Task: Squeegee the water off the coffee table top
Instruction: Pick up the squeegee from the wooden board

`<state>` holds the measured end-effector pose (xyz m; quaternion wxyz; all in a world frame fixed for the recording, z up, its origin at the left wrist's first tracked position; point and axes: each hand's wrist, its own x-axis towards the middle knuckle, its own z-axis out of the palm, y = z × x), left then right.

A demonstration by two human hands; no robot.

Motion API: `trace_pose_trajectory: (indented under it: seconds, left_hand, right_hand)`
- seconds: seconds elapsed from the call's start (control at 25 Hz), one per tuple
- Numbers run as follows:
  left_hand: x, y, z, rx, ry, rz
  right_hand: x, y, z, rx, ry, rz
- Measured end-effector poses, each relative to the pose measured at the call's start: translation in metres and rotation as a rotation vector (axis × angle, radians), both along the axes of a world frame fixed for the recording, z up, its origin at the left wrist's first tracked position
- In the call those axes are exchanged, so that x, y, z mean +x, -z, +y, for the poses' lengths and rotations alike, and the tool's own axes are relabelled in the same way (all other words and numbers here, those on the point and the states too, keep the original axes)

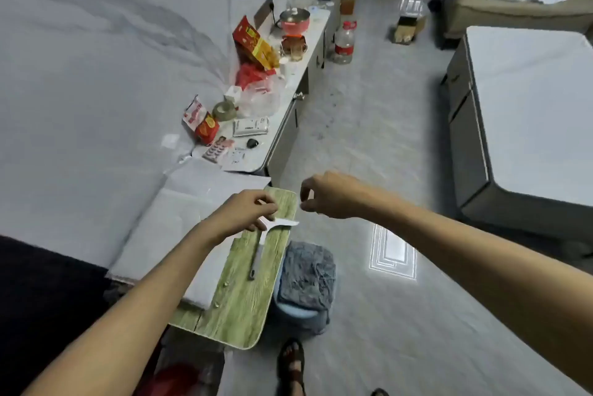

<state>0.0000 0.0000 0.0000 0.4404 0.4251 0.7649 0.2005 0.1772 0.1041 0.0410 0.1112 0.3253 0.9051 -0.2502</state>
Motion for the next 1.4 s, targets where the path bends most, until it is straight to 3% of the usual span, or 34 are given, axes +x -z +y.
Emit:
trace_pose_trajectory:
  seconds: [0.12, 0.28, 0.4, 0.56, 0.68, 0.84, 1.0, 1.2, 1.4]
  left_hand:
    - [-0.05, 0.105, 0.033, -0.069, -0.13, -0.16]
    - [-0.086, 0.266, 0.048, -0.159, -0.264, 0.003]
    - [-0.1, 0.36, 0.058, -0.246, -0.238, 0.147]
    - [-0.109, 0.447, 0.074, -0.314, -0.174, 0.244]
    - [-0.115, 0.473, 0.085, -0.385, -0.114, 0.285]
    - [-0.11, 0.461, 0.106, -0.452, -0.039, 0.282]
    - [-0.075, 0.402, 0.141, -0.357, 0.014, 0.028]
    - [0.013, 0.256, 0.216, -0.109, 0.087, -0.277]
    - [0.117, 0.115, 0.291, 0.009, 0.05, -0.515]
  right_hand:
    - [-0.053, 0.08, 0.033, -0.017, 0.001, -0.084]
    - [-0.099, 0.2, 0.061, -0.11, 0.064, -0.09]
    - [-0.113, 0.281, 0.068, -0.179, 0.123, -0.093]
    - [-0.103, 0.355, 0.073, -0.268, 0.165, -0.102]
    - [-0.089, 0.375, 0.08, -0.298, 0.227, -0.084]
    - [-0.066, 0.371, 0.096, -0.309, 0.281, -0.08]
    - [-0.03, 0.341, 0.112, -0.299, 0.304, -0.092]
    - [0.048, 0.245, 0.142, -0.221, 0.417, -0.065]
    - [0.139, 0.121, 0.177, -0.208, 0.549, 0.037]
